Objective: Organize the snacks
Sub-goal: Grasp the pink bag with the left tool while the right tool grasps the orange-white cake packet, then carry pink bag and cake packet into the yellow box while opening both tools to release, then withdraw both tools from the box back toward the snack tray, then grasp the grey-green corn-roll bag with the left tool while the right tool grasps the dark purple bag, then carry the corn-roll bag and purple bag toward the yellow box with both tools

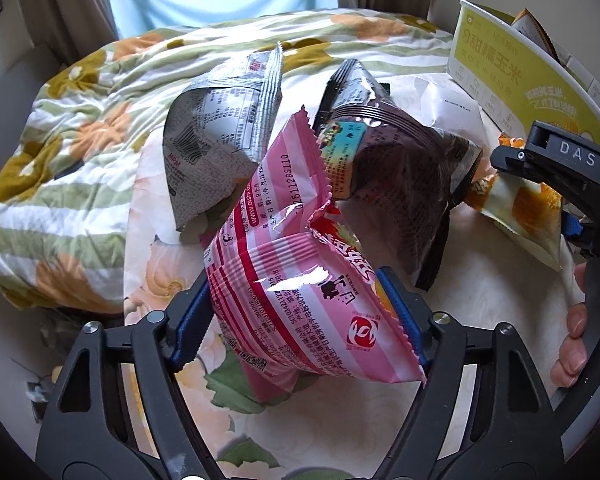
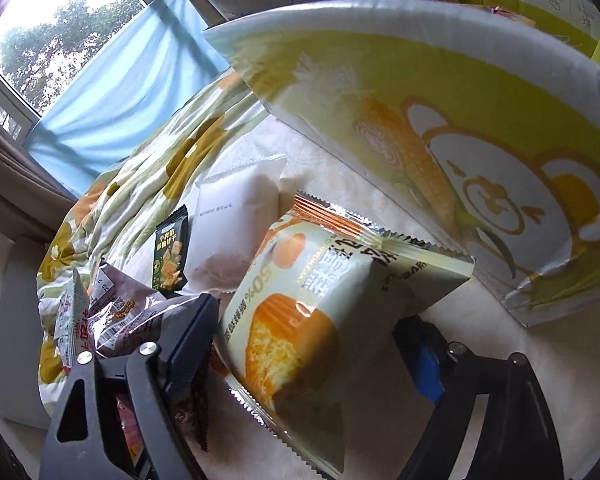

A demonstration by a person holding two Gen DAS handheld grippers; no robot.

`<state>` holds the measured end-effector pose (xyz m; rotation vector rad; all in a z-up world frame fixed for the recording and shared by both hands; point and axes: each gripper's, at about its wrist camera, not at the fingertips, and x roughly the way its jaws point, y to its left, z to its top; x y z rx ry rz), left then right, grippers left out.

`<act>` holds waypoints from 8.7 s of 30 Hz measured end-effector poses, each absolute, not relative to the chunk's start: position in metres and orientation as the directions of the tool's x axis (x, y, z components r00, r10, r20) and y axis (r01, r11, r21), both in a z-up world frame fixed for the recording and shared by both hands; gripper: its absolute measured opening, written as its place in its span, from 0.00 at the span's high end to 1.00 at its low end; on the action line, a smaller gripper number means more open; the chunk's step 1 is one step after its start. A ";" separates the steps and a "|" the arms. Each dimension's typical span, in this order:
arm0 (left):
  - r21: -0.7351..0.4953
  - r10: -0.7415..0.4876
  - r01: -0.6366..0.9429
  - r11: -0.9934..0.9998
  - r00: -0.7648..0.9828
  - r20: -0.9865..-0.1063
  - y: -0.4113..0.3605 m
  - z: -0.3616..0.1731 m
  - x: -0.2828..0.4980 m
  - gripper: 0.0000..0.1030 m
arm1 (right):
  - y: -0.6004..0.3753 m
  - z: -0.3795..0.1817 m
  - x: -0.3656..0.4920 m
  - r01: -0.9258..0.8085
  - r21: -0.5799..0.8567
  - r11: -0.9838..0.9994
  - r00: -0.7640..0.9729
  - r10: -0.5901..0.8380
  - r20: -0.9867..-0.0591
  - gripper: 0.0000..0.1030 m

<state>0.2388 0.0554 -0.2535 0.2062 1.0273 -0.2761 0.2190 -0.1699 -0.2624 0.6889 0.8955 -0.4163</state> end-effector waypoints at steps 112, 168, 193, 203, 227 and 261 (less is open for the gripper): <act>-0.075 -0.248 0.299 0.951 0.597 -0.763 -0.230 -0.088 0.176 0.01 | -0.447 -0.078 0.181 0.098 0.230 0.968 0.650 0.113 -0.752 0.04; -0.090 -0.140 0.110 0.990 0.639 -0.756 0.109 -0.075 0.194 0.01 | -0.146 -0.076 0.166 -0.054 0.130 0.990 0.658 0.133 -0.741 0.02; -0.029 -0.206 0.395 0.918 0.413 -0.887 0.083 -0.223 0.354 0.01 | -0.045 -0.212 0.247 -0.140 -0.018 0.990 0.538 0.061 -0.841 0.02; 0.007 -0.154 0.391 0.920 0.378 -0.913 0.072 -0.258 0.376 0.02 | -0.038 -0.245 0.267 -0.236 -0.076 0.969 0.518 0.059 -0.853 0.02; -0.033 -0.154 0.317 0.948 0.364 -0.919 0.105 -0.249 0.349 0.31 | -0.045 -0.264 0.289 -0.267 -0.021 0.963 0.474 0.112 -0.874 0.25; -0.082 -0.353 0.465 0.882 0.532 -0.770 0.031 -0.056 0.275 0.31 | -0.144 -0.062 0.198 0.089 0.115 0.989 0.656 0.029 -0.754 0.43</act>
